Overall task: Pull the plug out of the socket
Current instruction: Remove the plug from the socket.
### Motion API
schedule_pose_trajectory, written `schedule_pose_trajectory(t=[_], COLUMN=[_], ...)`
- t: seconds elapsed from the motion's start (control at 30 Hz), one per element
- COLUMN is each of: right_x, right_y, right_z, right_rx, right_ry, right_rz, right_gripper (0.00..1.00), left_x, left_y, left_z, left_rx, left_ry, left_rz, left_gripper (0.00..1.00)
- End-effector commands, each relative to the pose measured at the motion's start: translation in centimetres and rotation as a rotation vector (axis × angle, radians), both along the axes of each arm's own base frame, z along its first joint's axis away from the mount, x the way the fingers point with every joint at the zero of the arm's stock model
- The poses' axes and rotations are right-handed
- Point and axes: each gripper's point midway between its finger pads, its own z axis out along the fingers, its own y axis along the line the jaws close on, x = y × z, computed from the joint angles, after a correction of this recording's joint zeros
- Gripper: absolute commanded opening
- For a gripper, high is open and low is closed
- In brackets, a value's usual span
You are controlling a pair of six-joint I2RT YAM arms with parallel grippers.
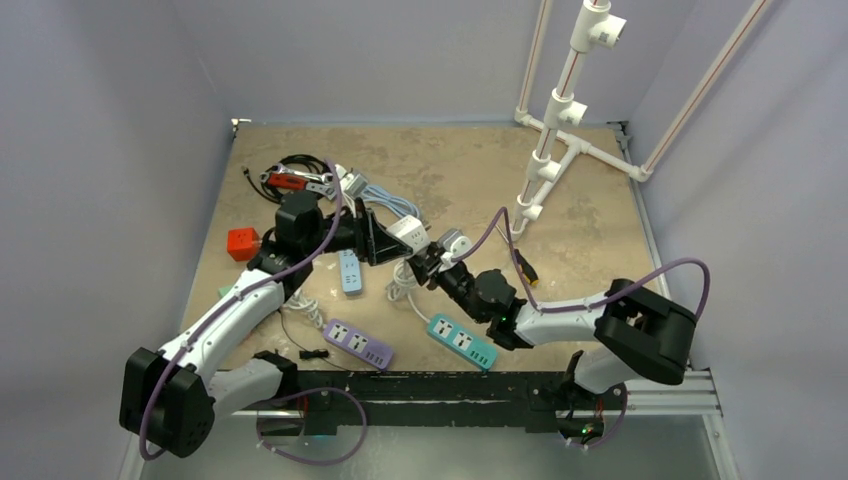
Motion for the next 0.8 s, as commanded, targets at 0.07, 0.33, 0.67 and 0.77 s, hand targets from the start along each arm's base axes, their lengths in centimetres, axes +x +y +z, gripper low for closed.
schedule_pose_trajectory(t=[0.07,0.33,0.67,0.77], right_x=[1.6,2.2,1.7,0.7], right_y=[-0.6,0.8,-2.0,-2.6], right_z=[0.6,-1.9,1.1,2.6], right_rx=[0.066,0.032,0.043,0.047], right_ry=[-0.038,0.022,-0.073,-0.118], right_rz=[-0.122,-0.11,-0.165,-0.153], right_gripper=[0.0,0.0,0.0,0.0], left_x=[0.9,-2.8,3.4,4.8], left_y=[0.1,-0.2,2.9,4.1], left_z=[6.6,11.2,5.7,3.8], left_rx=[-0.161,-0.34,0.065,0.151], left_ry=[-0.188,-0.219,-0.251,-0.206], left_rz=[-0.033,-0.176,0.202,0.293], left_gripper=[0.0,0.0,0.0,0.0])
